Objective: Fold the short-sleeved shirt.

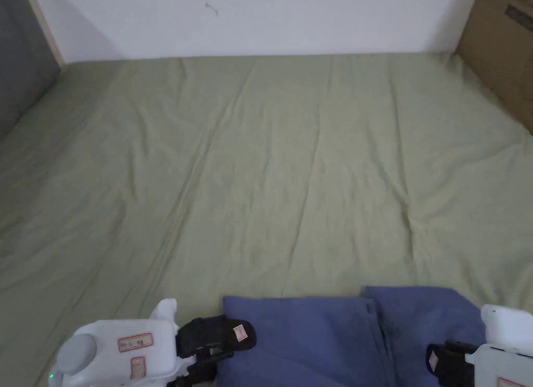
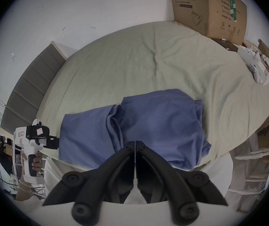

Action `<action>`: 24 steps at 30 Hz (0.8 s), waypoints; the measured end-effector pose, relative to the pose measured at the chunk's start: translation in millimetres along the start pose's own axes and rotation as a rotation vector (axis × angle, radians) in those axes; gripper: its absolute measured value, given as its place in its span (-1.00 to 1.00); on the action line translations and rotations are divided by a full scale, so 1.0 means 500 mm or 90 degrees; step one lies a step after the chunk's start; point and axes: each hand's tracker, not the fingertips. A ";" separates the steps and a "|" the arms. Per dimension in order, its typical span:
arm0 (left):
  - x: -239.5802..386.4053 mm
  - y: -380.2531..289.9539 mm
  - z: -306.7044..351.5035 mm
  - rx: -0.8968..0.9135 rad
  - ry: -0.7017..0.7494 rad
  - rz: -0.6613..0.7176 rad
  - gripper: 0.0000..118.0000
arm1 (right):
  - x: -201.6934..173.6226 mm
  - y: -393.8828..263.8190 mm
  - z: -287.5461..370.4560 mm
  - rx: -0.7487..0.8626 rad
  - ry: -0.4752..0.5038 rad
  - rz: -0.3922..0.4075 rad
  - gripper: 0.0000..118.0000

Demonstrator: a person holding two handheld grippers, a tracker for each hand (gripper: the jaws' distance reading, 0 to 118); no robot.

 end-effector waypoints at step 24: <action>-0.045 0.063 0.348 0.081 0.238 0.011 -0.87 | -0.038 -0.006 -0.037 -0.036 0.012 0.025 -0.98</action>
